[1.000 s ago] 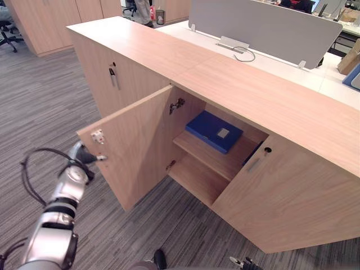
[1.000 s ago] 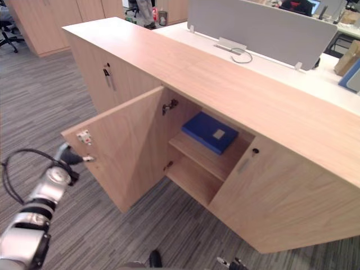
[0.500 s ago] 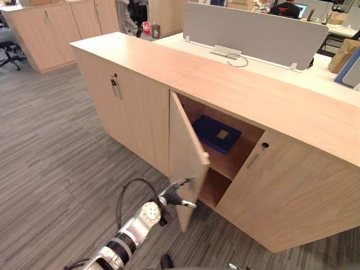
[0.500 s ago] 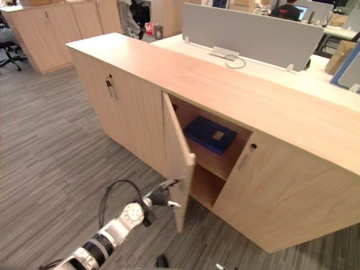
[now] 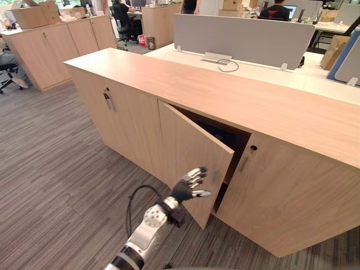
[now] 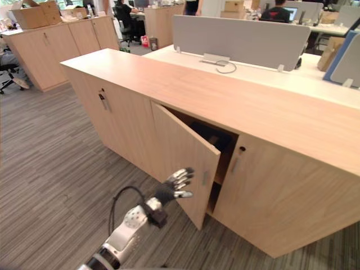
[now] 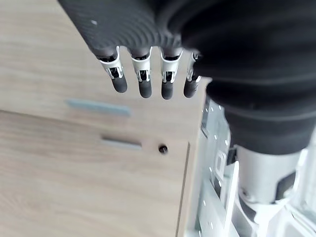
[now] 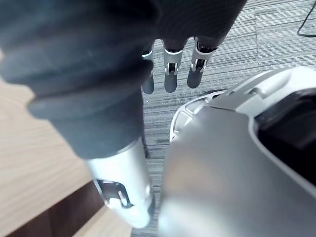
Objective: Walk over to the cabinet, pick up the folder, carry it to the office cabinet, place the folder inside the office cabinet, then close the office cabinet door
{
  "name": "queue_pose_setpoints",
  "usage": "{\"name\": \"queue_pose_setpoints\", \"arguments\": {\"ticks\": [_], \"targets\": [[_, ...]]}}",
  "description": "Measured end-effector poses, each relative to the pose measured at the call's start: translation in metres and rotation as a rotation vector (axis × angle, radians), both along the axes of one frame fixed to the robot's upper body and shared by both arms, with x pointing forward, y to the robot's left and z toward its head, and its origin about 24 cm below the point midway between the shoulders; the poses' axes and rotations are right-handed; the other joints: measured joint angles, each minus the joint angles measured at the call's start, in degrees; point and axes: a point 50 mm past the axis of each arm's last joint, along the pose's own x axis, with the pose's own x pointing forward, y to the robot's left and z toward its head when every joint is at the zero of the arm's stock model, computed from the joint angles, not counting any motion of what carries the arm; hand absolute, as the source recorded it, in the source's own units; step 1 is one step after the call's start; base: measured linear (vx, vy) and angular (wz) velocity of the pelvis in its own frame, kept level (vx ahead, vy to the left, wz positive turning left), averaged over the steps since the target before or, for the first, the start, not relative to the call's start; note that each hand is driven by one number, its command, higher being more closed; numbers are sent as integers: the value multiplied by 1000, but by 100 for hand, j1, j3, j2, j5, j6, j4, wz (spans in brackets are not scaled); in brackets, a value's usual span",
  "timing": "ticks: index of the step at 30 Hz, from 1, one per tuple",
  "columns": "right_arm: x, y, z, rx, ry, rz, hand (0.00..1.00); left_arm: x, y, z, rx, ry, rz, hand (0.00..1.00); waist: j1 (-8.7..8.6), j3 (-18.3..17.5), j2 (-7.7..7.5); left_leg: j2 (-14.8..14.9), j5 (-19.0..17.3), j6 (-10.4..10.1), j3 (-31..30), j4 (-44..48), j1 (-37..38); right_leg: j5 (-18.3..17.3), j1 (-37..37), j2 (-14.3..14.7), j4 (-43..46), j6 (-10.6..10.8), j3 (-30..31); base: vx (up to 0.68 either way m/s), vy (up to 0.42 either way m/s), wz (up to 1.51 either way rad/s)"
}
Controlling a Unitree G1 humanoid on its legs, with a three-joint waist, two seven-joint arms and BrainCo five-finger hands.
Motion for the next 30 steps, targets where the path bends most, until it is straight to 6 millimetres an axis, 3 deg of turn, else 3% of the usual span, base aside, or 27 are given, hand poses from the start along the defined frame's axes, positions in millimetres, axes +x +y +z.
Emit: {"name": "queue_pose_setpoints", "arguments": {"ticks": [4, 5, 7, 10, 14, 16, 23, 27, 30], "targets": [[-1, 2, 0, 3, 6, 9, 0, -11, 67, -33, 74, 143, 313, 0, -8, 63, 8, 187, 18, -28, 68, -2, -9, 165, 132, 321, -482, -36, 38, -21, -57, -12], [-1, 2, 0, 2, 6, 14, 0, -14, 76, -39, 95, 166, 352, 0, -8, 76, 21, 210, 19, -40, 80, -2, 5, 191, 169, 359, -555, -37, 39, -8, -61, -13], [4, 1, 0, -3, -6, 13, 0, -33, 109, -59, 146, 270, 518, 0, -16, 174, 31, 299, -12, -116, 217, -11, 87, 297, 285, 514, -839, -66, 151, -12, -55, -28], [5, 2, 0, -5, -12, -3, 0, -67, 135, -86, 184, 429, 677, 0, -21, 186, 39, 349, -28, -159, 278, -32, 114, 346, 358, 601, -1035, -96, 197, -9, -37, -19], [6, 4, 0, -5, -17, -40, 0, -109, 137, -117, 231, 633, 704, 0, -25, 252, 54, 359, -52, -197, 282, -36, 201, 352, 478, 637, -1127, -95, 198, 0, -8, -1], [13, 4, 0, -10, -30, -49, 0, -141, 127, -136, 297, 782, 651, 0, -32, 305, 75, 361, -68, -222, 300, -37, 236, 353, 504, 636, -1133, -96, 213, 0, 0, 0], [29, 1, 2, -33, -57, -48, 0, -144, 123, -138, 310, 803, 607, 0, -27, 429, 190, 363, -109, -271, 376, -38, 333, 362, 544, 627, -1129, -114, 333, -39, 22, -8], [28, -2, 3, -47, -48, -54, 0, -142, 117, -138, 294, 796, 578, 0, -35, 510, 262, 365, -119, -267, 373, -19, 331, 357, 543, 628, -1128, -114, 332, -11, 5, 0], [29, -3, 3, -52, -46, -65, 0, -133, 114, -134, 300, 757, 508, 0, -88, 607, 275, 511, -549, -248, 463, 796, -11, 357, 518, 592, -1106, -114, 379, -21, -16, -11]]}}
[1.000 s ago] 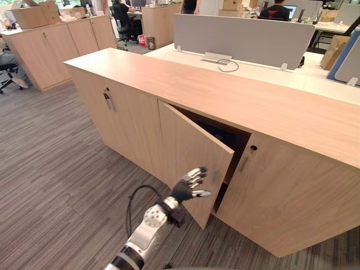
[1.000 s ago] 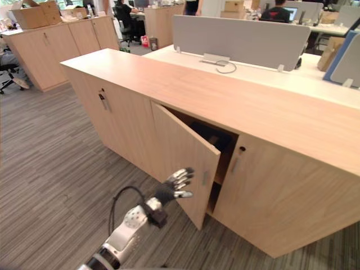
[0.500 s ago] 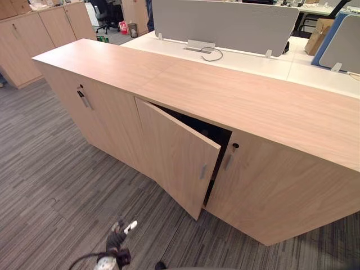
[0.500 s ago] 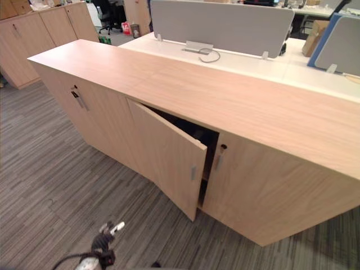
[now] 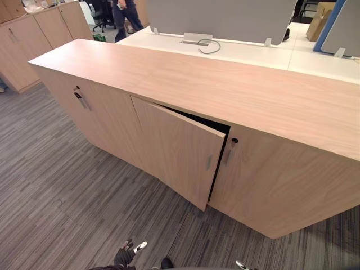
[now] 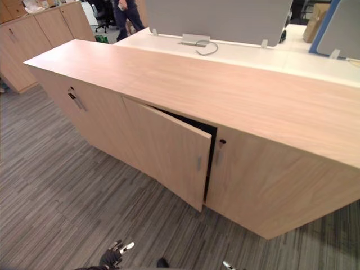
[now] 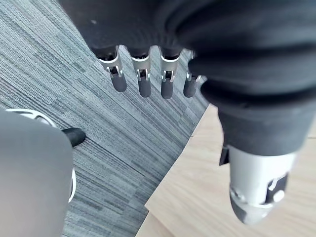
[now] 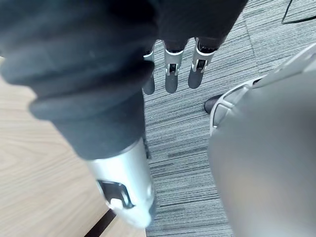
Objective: Walk over to the cabinet, pick up the folder, carry it to the office cabinet, place the folder inside the office cabinet, then close the office cabinet door
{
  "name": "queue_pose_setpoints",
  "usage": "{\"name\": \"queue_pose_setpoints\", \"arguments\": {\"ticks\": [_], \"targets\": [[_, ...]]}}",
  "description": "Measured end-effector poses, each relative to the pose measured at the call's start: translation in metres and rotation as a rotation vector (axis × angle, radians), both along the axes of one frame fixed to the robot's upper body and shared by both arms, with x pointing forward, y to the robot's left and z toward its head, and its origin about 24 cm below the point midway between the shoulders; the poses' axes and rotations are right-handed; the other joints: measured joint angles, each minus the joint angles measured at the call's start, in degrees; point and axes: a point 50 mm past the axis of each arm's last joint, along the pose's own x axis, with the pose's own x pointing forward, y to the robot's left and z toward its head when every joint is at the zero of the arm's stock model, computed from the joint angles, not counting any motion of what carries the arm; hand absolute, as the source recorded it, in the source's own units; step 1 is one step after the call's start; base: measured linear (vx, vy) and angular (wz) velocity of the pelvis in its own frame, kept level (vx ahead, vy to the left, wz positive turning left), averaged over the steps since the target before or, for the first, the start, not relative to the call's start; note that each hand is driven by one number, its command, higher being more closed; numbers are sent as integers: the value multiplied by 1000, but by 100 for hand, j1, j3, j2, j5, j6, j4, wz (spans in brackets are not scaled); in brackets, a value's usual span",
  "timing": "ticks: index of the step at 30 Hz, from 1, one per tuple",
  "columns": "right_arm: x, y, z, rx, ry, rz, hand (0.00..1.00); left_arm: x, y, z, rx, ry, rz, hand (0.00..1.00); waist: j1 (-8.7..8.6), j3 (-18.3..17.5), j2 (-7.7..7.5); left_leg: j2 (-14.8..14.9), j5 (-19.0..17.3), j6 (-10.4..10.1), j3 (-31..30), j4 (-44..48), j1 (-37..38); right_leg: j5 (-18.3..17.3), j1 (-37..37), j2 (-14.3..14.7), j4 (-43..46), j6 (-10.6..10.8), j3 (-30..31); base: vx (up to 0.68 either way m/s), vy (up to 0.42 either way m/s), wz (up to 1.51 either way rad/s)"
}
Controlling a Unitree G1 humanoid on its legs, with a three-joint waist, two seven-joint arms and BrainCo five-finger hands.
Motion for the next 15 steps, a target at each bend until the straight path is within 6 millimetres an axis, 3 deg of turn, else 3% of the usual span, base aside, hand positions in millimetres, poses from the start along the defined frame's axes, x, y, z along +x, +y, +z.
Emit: {"name": "queue_pose_setpoints", "arguments": {"ticks": [1, 3, 5, 6, 7, 15], "targets": [[3, -2, 1, -5, -5, -2, 0, 3, -1, 3, -3, -23, -14, 0, 23, 69, 54, 209, -387, -21, 93, 743, -257, -2, -35, 22, 38, -3, 135, -40, -45, -40], [3, -8, 2, -21, -2, -1, 0, 5, -7, 6, -15, -45, -18, 0, 83, 102, 151, 471, -726, 8, 17, 1655, -597, -18, -131, 72, 109, -29, 417, 5, -34, -67], [3, -12, 3, -37, 15, 29, 0, 9, -10, 8, -26, -67, -20, 0, 94, 157, 169, 452, -814, -30, -657, 2337, -962, -18, -234, 23, 212, -34, 666, 49, 10, -73], [3, -17, 4, -50, 21, 33, 0, 9, -14, 9, -37, -77, -14, 0, 135, 162, 233, 296, -980, -237, -1326, 2272, -1051, -18, -341, 0, 300, -34, 905, 54, 128, -91], [5, -23, 6, -72, 23, 33, 0, 8, -19, 9, -50, -77, -7, 0, 131, 173, 353, 188, -990, -300, -1905, 1878, -965, -24, -491, 33, 434, -26, 1087, 64, 155, -91], [17, -11, 7, -83, -24, 80, 0, 13, -32, 15, -8, -110, -191, 0, 103, 110, 183, -67, -724, -172, -1399, 902, -347, 11, -718, -283, 456, 180, 1513, 21, 78, -34]]}}
